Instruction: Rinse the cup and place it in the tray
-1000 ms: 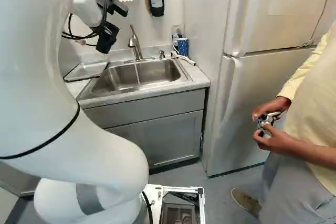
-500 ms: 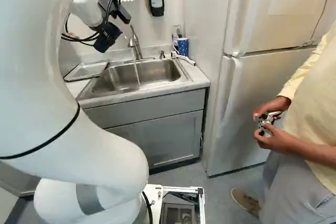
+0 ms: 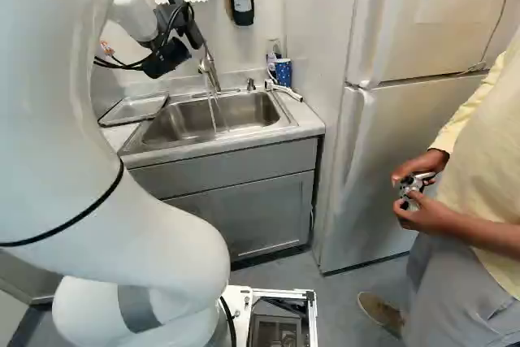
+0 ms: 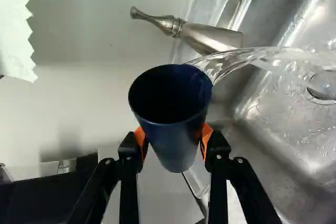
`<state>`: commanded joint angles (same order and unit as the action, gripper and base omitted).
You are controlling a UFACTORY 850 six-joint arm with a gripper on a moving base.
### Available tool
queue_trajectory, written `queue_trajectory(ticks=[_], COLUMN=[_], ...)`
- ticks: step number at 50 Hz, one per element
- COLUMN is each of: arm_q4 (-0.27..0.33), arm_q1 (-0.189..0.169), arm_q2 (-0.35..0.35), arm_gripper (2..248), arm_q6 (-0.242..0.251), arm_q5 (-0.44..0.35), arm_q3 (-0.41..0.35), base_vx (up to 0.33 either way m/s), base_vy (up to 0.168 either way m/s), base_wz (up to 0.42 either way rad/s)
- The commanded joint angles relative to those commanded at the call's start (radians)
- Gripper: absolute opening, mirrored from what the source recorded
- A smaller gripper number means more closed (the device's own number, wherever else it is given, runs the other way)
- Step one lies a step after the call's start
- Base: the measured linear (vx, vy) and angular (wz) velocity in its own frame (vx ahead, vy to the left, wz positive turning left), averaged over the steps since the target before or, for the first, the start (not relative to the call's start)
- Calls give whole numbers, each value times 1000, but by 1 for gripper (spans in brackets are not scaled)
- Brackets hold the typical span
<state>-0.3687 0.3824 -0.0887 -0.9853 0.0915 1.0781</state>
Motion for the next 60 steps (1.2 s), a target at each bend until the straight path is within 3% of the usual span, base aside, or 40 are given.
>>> queue_trajectory(ticks=[60], arm_q4=[0], arm_q1=[0], arm_q2=[0], arm_gripper=[120], arm_q6=[-631], arm_q5=[0], arm_q3=[0], base_vx=[0], base_vy=[0], base_wz=[0])
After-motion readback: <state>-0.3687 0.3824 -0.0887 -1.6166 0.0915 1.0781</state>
